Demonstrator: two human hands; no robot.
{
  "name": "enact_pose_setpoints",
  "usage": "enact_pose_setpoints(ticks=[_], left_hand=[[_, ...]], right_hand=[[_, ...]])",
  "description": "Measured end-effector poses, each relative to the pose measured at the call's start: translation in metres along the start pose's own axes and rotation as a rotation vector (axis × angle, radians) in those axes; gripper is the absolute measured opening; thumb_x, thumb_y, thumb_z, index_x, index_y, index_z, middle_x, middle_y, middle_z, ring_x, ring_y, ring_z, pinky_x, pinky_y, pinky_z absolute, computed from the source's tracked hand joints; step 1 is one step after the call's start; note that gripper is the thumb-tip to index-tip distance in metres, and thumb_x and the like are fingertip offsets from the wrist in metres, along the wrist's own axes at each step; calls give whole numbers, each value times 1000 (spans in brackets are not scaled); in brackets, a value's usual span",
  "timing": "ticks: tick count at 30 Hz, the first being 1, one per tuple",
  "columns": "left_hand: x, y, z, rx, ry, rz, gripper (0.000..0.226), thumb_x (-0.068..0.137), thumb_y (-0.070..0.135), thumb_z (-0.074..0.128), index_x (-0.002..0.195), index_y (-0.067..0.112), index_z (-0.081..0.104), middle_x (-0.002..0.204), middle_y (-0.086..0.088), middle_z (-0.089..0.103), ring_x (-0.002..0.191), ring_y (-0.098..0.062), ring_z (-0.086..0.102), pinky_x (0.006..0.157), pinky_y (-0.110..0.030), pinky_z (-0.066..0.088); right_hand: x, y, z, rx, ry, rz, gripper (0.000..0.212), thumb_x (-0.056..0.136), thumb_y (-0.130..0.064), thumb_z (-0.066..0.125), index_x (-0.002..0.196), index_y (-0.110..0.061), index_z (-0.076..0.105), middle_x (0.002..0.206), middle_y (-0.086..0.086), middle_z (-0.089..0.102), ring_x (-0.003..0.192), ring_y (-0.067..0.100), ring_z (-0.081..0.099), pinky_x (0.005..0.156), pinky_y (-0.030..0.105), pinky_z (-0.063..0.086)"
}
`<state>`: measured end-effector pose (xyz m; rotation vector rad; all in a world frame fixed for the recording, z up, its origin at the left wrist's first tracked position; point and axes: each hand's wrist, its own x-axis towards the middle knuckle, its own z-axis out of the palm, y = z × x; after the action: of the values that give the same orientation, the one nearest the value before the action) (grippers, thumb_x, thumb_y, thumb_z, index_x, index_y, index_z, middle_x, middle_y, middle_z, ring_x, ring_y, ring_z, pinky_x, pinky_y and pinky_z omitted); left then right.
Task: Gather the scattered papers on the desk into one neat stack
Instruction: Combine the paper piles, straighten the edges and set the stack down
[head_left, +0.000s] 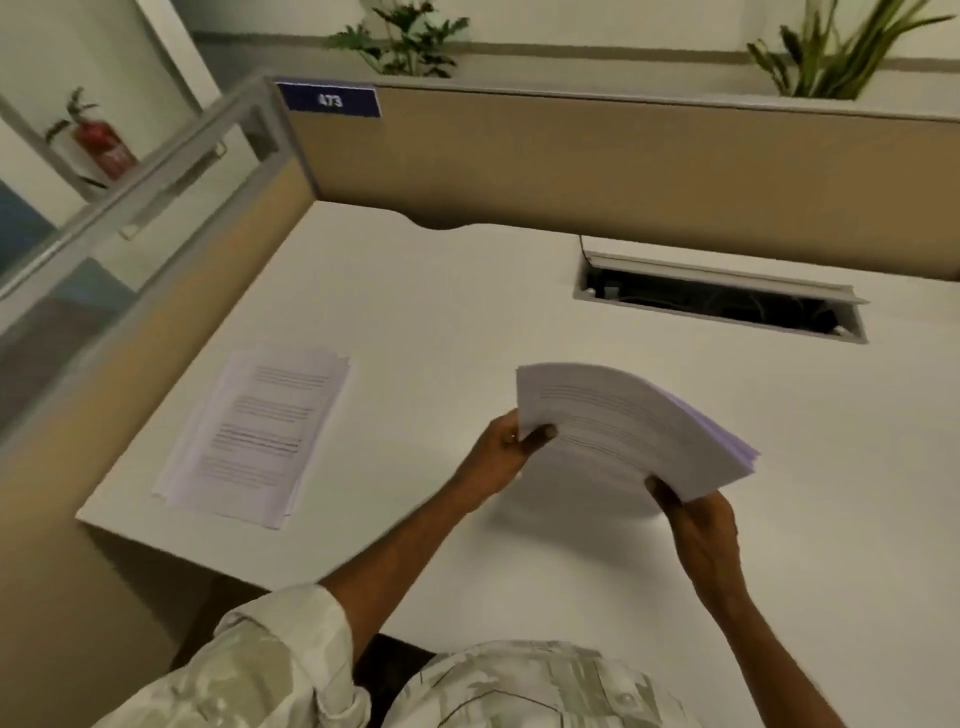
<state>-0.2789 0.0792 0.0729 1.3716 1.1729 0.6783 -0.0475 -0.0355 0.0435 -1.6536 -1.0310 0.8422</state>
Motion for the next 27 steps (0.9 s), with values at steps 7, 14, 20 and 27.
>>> enact_pose_setpoints(ticks=[7,14,20,27], left_hand=[[-4,9,0,-73,117,68,40,103,30,52,141,19,51,129,1,65,119,-16,63,98,-23,53],[-14,-29,-6,-6,-17,-8,42,102,38,54,142,30,47,137,2,61,126,-11,56,106,-27,47],[-25,-51,-18,-67,11,-65,46,101,40,54,142,20,52,135,0,64,123,-15,61,105,-30,51],[-34,-75,-63,-99,89,-113,37,98,38,60,130,21,56,123,1,69,103,-13,70,85,-31,60]], right_hand=[[-1,-9,15,167,115,20,16,98,-13,68,113,-11,70,97,-12,76,83,-16,64,78,1,47],[-2,4,27,41,9,41,19,99,-15,65,117,-8,70,100,-13,77,97,12,70,80,13,50],[0,1,30,134,-11,129,17,97,-14,69,114,-18,71,101,-26,77,85,-13,70,73,2,51],[-6,3,48,152,-158,267,17,94,-20,72,111,-17,74,102,-5,82,91,20,78,64,16,61]])
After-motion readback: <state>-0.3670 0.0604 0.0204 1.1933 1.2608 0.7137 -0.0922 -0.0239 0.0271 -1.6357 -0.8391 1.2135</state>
